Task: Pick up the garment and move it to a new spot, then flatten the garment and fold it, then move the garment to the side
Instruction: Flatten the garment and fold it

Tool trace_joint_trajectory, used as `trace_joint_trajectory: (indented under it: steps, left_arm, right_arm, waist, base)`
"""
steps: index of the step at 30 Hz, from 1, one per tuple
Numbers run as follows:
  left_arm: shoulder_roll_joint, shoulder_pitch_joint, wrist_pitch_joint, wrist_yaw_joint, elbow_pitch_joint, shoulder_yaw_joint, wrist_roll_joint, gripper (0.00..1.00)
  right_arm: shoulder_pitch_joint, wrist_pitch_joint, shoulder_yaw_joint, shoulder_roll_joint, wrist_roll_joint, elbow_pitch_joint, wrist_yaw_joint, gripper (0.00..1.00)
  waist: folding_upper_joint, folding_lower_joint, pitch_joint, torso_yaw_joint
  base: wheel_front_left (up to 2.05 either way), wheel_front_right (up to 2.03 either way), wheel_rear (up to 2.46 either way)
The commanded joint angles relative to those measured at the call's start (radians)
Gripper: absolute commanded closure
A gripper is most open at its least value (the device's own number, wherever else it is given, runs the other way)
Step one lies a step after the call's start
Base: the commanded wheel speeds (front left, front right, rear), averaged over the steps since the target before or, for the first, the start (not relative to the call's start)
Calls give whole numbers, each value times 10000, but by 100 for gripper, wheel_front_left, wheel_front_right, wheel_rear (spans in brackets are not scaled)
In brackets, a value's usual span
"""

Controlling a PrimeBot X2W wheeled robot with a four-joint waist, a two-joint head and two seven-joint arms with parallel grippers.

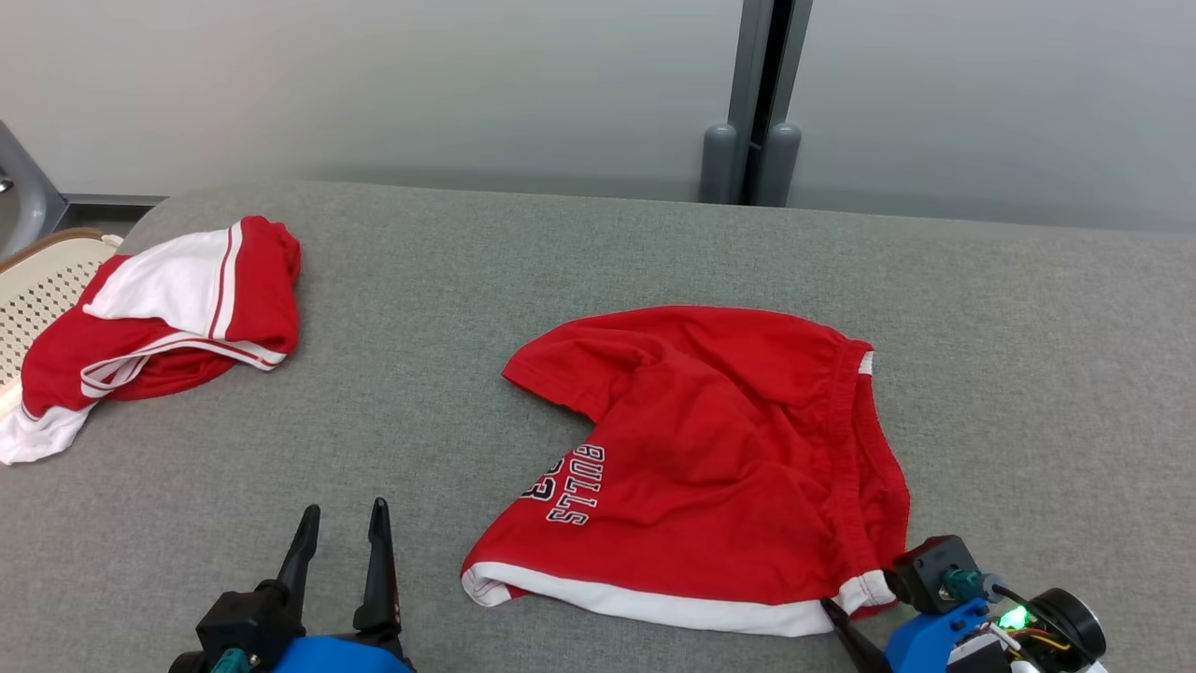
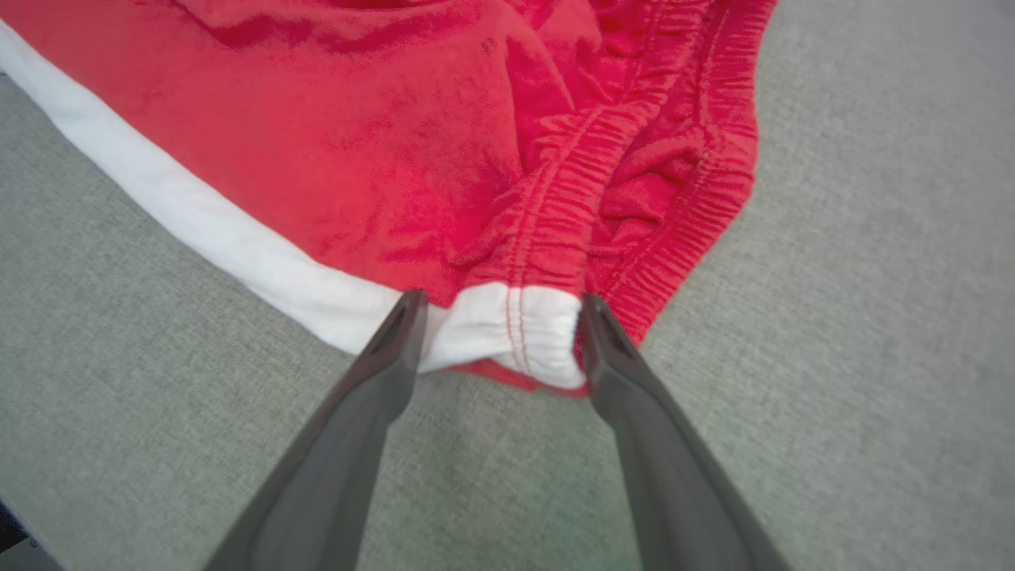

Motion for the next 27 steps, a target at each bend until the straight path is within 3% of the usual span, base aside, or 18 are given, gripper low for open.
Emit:
trace_joint_trajectory:
  steps: [1, 5, 11, 19, 22, 27]
  left_arm:
    - [-9, -192, -27, 16, 2, 11, -30, 0]
    - [-10, -98, -27, -62, 261, -94, -112, 0]
    - [115, 226, 1055, -265, 749, -867, -978, 0]
    - [999, 617, 3146, -300, -4, -2852, -3161, 0]
    - [1312, 599, 3295, -302, -186, -3142, -3668, 0]
    - [1360, 257, 3014, -302, -79, -3506, -4022, 0]
  right_arm:
    - [96, 123, 122, -83, 56, -50, 2, 43]
    - [31, 177, 277, -167, 238, -53, 2, 100]
    - [-319, -310, 73, -184, 186, 0, 0, 100]
    - [-525, -955, -501, 118, -141, 368, 0, 100]
    - [-585, -1062, -524, 215, -167, 479, 0, 100]
    - [-691, -1211, -460, 320, -166, 681, 0, 100]
  waist:
    - [-1, -1, 23, 29]
    - [-1, -1, 36, 53]
    - [-1, -1, -10, -12]
    - [-1, -1, -78, -149]
    - [-1, -1, -79, -210]
    - [-1, -1, -74, -299]
  base:
    - [0, 0, 0]
    - [0, 0, 0]
    - [0, 0, 0]
    - [0, 0, 0]
    - [0, 0, 0]
    - [0, 0, 0]
